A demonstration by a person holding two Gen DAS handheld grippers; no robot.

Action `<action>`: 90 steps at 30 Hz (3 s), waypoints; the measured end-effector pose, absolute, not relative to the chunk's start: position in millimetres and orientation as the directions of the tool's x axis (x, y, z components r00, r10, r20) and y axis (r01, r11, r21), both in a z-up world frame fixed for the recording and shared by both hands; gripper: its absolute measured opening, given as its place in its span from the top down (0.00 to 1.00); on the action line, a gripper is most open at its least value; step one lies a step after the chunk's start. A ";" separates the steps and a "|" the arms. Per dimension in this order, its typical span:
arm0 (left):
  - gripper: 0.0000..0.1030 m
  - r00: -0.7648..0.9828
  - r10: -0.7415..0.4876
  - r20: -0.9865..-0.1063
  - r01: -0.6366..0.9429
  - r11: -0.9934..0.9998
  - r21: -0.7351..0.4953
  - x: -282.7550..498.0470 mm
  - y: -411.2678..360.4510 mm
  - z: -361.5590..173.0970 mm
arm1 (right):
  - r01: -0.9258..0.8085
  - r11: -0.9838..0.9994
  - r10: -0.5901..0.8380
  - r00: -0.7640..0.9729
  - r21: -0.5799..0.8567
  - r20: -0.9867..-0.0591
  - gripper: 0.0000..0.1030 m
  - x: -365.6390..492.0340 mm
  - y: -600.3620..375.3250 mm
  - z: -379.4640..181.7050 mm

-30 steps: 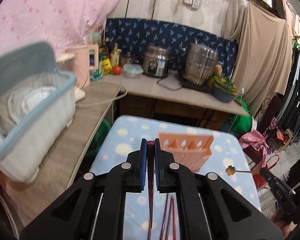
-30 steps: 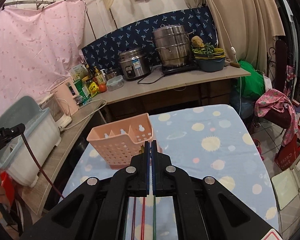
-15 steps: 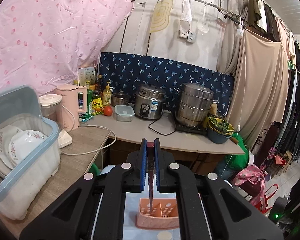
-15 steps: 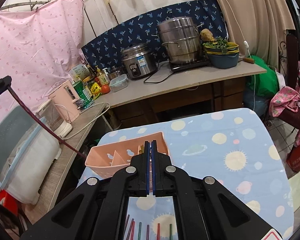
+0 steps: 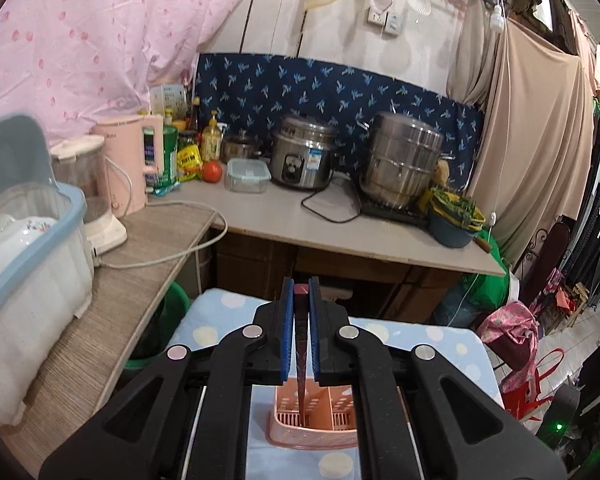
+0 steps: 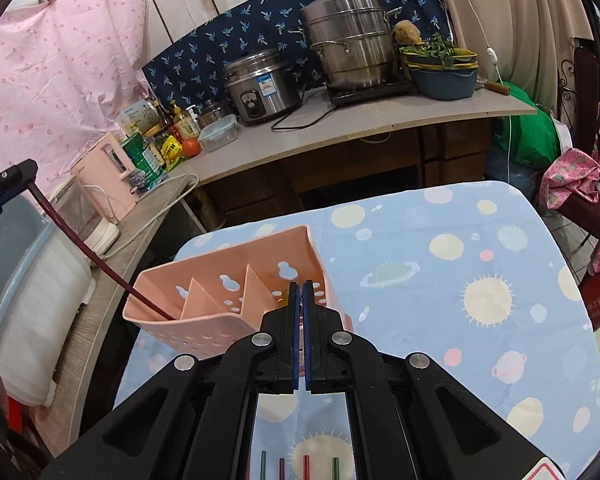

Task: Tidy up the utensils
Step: 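Lift both held utensils into the pink holder and open both tools, then grasp a dark-red chopstick with the left tool while the right tool grasps a green chopstick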

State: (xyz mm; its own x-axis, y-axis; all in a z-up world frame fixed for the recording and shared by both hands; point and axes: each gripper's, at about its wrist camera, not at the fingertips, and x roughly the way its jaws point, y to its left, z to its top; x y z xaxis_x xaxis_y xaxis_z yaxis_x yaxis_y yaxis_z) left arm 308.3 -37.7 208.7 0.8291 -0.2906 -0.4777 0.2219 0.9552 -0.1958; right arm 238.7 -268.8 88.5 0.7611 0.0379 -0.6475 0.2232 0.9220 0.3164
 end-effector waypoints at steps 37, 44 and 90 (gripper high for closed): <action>0.51 0.582 -0.241 -0.777 0.201 0.968 -0.149 130.5 28.0 61.2 | 0.205 0.940 0.063 0.681 0.273 -0.730 0.87 37.5 -221.8 41.2; 0.51 0.522 -0.226 -0.823 0.207 0.969 -0.134 98.5 30.9 19.2 | 0.222 0.938 0.079 0.610 0.265 -0.789 0.87 9.9 -215.5 4.6; 0.46 0.485 -0.146 -0.862 0.252 0.968 -0.022 63.6 24.1 -47.7 | 0.197 0.963 0.049 0.549 0.186 -0.834 0.77 -20.5 -189.2 -33.9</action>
State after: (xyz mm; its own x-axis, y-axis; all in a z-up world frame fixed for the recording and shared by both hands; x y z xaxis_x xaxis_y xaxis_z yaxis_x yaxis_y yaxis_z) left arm 63.6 24.1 -47.7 0.4853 -0.1456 -0.8621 0.2519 0.9675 -0.0216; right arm -20.5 -189.2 -33.9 0.5490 0.0486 -0.8344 0.1969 0.9627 0.1856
